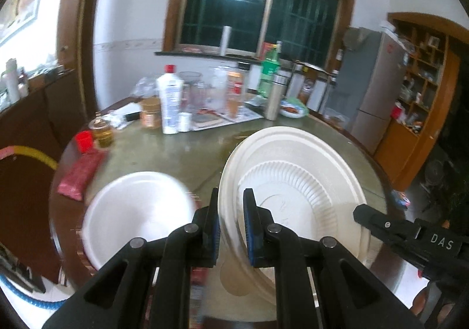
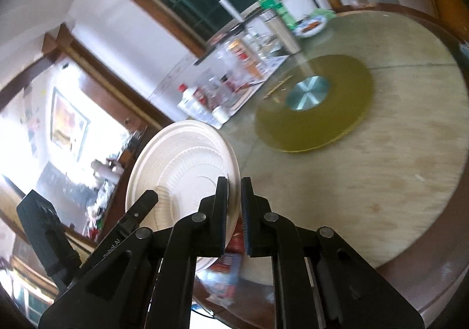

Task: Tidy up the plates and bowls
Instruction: 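Lift the small white bowl and carry it over the plate stack, then lower the small white bowl onto the stack and open the left gripper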

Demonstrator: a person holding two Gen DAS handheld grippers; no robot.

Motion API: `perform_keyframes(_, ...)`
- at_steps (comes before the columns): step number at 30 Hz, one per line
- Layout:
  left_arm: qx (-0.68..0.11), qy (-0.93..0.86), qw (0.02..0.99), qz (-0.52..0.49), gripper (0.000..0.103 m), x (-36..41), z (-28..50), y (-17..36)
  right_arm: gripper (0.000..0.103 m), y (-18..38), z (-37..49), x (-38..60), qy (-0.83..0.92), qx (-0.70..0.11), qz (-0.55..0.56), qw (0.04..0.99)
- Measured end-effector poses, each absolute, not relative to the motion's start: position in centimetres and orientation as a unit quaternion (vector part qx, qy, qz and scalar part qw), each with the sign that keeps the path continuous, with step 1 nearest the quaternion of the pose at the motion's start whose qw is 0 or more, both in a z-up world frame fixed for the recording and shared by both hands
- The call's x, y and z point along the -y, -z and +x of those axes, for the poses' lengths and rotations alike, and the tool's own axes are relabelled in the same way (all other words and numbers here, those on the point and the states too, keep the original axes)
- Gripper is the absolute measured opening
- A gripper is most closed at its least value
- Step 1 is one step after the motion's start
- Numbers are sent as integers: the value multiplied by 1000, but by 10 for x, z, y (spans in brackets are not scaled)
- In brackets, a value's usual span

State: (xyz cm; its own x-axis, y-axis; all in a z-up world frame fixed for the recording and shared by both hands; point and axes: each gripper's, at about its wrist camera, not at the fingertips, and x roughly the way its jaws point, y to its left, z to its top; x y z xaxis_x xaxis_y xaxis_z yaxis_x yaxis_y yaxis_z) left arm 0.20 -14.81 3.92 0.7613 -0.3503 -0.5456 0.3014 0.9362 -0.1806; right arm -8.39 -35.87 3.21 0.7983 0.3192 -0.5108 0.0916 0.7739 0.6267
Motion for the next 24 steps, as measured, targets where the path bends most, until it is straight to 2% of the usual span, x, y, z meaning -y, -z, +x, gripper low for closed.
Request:
perform_keyframes(12, -319, 96, 942, -50, 13, 57, 16, -31, 8, -29, -41, 257, -123, -352, 271, 887)
perform_keyframes(24, -352, 83, 930, -62, 13, 26, 30, -8, 8, -19, -28, 223, -120, -373, 243, 888)
